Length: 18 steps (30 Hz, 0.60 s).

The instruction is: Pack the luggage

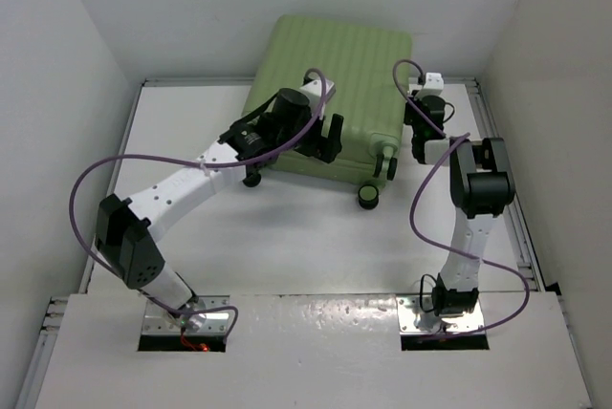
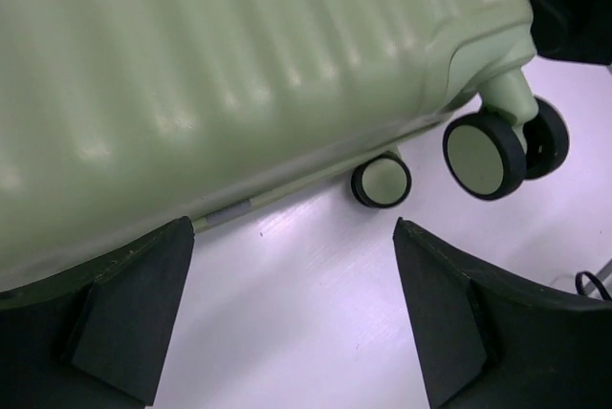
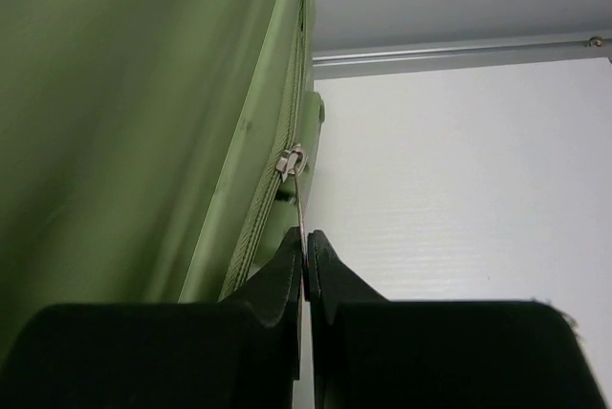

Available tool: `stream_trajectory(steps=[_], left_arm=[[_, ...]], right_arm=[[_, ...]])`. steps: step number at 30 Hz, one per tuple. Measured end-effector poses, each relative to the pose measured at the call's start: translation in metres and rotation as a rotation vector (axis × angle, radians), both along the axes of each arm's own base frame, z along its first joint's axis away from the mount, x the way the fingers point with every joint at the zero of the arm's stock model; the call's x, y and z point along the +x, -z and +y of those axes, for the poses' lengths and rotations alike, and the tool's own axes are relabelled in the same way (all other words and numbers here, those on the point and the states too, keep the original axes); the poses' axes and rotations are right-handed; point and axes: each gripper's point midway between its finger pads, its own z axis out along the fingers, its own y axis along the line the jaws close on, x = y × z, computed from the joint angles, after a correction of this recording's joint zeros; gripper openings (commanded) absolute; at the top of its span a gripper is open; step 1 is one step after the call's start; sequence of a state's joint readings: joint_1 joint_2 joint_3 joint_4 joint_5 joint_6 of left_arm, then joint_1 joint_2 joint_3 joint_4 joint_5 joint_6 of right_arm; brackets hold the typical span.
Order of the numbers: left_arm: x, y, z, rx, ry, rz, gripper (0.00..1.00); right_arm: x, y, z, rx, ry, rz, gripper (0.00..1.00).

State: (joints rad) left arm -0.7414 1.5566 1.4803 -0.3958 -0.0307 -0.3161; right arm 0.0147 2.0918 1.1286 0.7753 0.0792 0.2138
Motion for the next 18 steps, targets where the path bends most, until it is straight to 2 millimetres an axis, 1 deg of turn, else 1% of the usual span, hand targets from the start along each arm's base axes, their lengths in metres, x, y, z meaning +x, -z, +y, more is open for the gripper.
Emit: stream_trajectory(steps=[3, 5, 8, 14, 18], left_arm=[[-0.006, 0.011, -0.006, 0.009, 0.011, 0.041, 0.91], [-0.011, 0.014, -0.010, 0.008, 0.020, 0.055, 0.91], [-0.014, 0.014, -0.012, 0.006, 0.023, 0.060, 0.92], [-0.025, 0.024, 0.000, 0.027, 0.020, 0.085, 0.92], [-0.030, 0.015, 0.004, 0.015, 0.021, 0.073, 0.92]], right_arm=[[-0.008, 0.000, 0.004, 0.013, 0.002, 0.007, 0.00], [-0.013, 0.000, 0.008, 0.021, 0.006, 0.011, 0.00], [-0.017, 0.000, 0.018, 0.046, 0.009, 0.017, 0.00], [-0.021, 0.000, 0.036, 0.060, 0.042, 0.020, 0.00], [-0.023, 0.000, 0.058, 0.065, 0.039, 0.028, 0.00]])
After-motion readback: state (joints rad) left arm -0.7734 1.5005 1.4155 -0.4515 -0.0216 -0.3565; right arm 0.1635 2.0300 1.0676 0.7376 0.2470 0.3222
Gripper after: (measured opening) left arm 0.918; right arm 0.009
